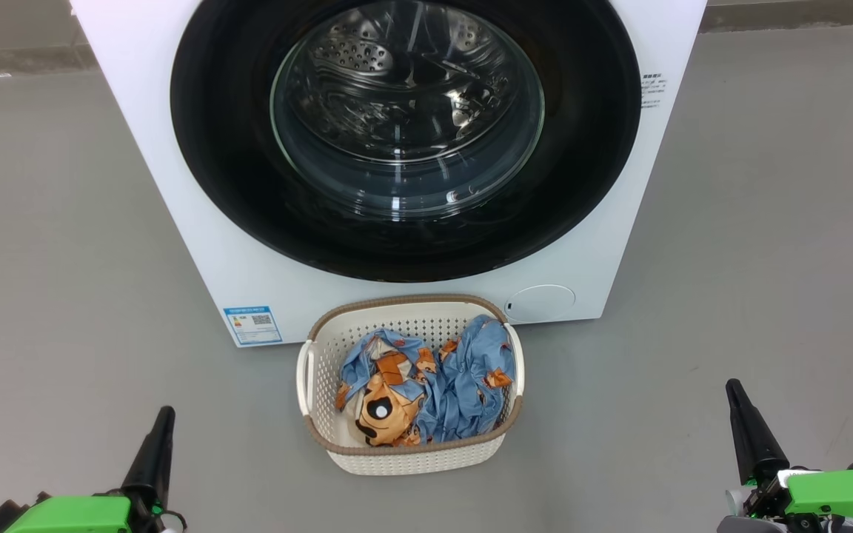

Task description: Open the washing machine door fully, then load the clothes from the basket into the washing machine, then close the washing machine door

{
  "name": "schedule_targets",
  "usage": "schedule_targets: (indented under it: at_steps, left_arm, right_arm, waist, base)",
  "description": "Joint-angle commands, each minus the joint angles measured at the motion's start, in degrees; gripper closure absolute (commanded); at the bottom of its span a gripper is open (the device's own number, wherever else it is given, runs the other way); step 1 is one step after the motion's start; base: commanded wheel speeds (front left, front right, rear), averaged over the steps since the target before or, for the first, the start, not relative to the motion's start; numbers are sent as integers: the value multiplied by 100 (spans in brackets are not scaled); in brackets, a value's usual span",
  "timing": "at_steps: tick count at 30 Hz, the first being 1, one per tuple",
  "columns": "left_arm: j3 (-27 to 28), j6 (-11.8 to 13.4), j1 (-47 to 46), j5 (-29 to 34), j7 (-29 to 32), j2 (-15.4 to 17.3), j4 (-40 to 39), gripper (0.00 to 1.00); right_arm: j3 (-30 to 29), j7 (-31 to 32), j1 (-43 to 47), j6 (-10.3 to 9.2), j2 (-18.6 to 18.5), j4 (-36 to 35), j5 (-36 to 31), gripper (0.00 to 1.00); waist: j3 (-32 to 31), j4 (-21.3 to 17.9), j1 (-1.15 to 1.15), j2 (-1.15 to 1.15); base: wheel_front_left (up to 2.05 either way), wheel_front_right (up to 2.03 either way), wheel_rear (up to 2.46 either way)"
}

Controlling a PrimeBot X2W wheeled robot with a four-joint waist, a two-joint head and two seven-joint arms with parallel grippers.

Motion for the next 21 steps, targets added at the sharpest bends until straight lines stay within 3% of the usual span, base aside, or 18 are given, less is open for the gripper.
schedule_targets:
  at_steps: [1, 8, 9, 21]
  left_arm:
    - [195, -10, -121, -41, 32, 74, -163, 100]
    - [195, -10, -121, -41, 32, 74, -163, 100]
    - [-7, 0, 3, 2, -2, -1, 21, 0]
    - [-57, 7, 220, 80, -110, -52, 175, 0]
  right_arm:
    - [153, 42, -234, 10, -70, -143, 25, 100]
    - [153, 42, -234, 10, -70, -143, 25, 100]
    - [-2, -3, 6, 0, 4, 20, 0, 0]
    - [72, -138, 223, 1, 56, 235, -63, 0]
  waist:
    - [0, 0, 0, 0]
    - [0, 0, 0, 0]
    - [0, 0, 0, 0]
    - [-9, 4, 12, 0]
  base:
    - [0, 0, 0]
    - [0, 0, 0]
    - [0, 0, 0]
    - [0, 0, 0]
